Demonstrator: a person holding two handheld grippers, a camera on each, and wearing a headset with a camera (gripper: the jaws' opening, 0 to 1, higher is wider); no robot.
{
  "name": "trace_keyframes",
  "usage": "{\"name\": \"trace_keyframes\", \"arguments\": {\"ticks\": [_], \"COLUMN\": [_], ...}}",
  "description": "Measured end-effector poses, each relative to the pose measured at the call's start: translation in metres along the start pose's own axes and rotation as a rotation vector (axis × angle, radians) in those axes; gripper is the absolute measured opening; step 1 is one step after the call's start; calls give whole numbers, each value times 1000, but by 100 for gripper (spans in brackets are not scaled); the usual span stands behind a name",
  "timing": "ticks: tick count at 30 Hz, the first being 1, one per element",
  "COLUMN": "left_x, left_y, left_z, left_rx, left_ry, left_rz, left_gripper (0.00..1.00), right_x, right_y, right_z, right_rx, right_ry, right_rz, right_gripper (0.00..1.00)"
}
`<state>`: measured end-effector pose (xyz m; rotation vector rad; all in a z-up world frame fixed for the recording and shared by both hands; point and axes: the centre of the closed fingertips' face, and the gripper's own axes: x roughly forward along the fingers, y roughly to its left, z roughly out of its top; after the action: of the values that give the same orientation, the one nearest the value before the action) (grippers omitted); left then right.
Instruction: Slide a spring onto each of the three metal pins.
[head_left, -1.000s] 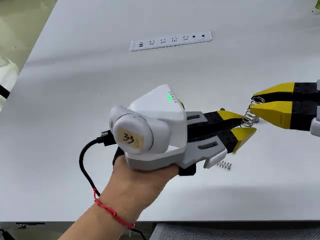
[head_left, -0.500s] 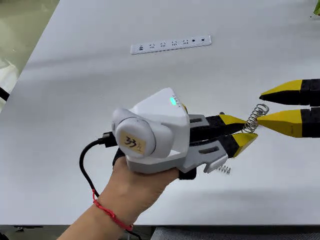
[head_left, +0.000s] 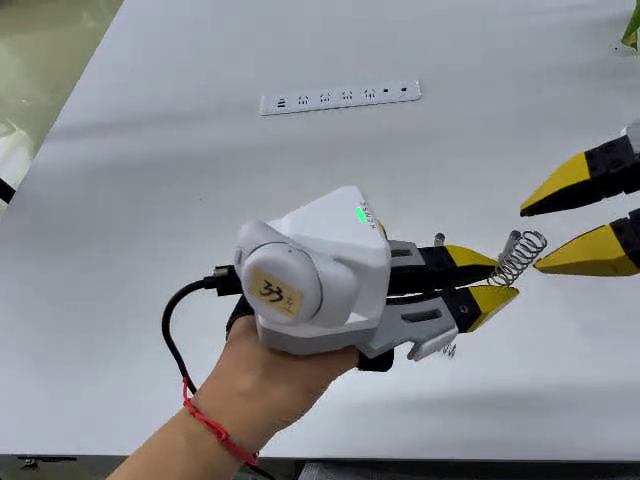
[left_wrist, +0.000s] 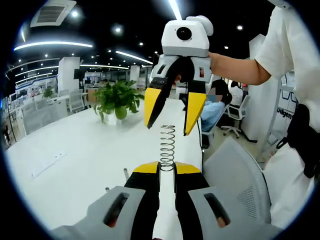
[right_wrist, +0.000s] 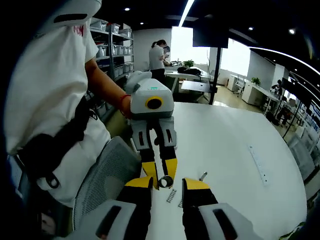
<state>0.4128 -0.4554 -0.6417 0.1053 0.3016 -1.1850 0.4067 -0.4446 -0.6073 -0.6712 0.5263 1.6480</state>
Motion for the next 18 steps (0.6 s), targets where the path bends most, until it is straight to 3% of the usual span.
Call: {"name": "trace_keyframes", "arguments": {"ticks": [11,18], "left_x": [1,2], "left_y": [-5,-7], "left_z": [-2,-2], "left_rx": [5,7], "left_ry": [8,6], "left_rz": [-23,-32], "left_gripper": [6,6], "right_x": [12,17], "right_y": [7,12], "right_z": [-13,-14], "right_rx": [-112,-135], "right_ry": [167,201], "right_rz": [127,164], "right_gripper": [13,10]}}
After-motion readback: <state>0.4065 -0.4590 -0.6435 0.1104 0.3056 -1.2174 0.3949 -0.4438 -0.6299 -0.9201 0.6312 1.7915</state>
